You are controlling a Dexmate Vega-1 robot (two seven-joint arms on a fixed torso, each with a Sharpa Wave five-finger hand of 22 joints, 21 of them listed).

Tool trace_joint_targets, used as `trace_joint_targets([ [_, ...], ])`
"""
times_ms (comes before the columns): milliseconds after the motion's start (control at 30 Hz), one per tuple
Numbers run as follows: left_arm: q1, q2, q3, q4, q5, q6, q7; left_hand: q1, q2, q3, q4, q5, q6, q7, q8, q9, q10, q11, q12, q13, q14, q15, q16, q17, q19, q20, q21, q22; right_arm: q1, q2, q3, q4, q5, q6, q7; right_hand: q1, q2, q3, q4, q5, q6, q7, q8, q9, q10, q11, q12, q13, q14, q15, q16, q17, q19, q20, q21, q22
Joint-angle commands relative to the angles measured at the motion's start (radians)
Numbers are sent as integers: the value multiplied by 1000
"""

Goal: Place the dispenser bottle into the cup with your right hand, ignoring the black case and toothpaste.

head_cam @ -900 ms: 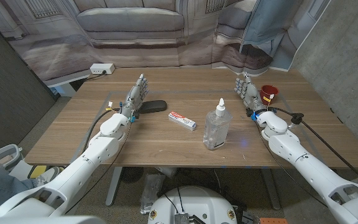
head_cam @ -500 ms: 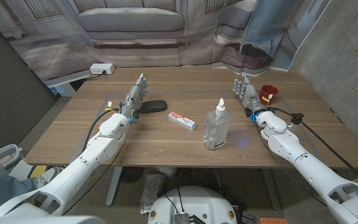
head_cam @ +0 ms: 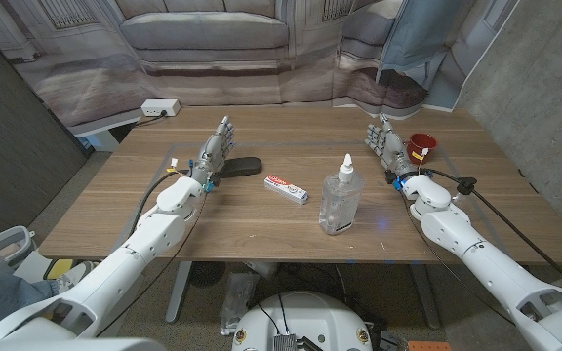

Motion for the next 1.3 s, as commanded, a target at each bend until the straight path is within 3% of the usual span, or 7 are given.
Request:
trace_joint_targets([
  [33, 10, 14, -7, -30, -1, 20, 17, 14, 2, -5, 4, 6, -7, 4, 7, 1, -6, 3, 5, 3, -2, 8, 6, 4, -14, -22, 1, 6, -10, -7, 5, -21, -2, 4, -5, 12, 1, 3, -4, 4, 5, 1, 4, 2, 5, 4, 7, 4, 7, 6, 4, 2, 7, 1, 4, 2],
  [1300, 10, 36, -5, -50, -13, 78, 21, 27, 9, -11, -4, 11, 25, 5, 18, 2, 36, 10, 18, 4, 21, 15, 11, 4, -14, -9, 1, 6, -64, -80, 17, -237, -38, -84, -101, 23, 9, 1, -11, 0, 18, -3, 9, 2, 46, 8, 18, 4, 33, 9, 7, 1, 32, 11, 7, 3],
])
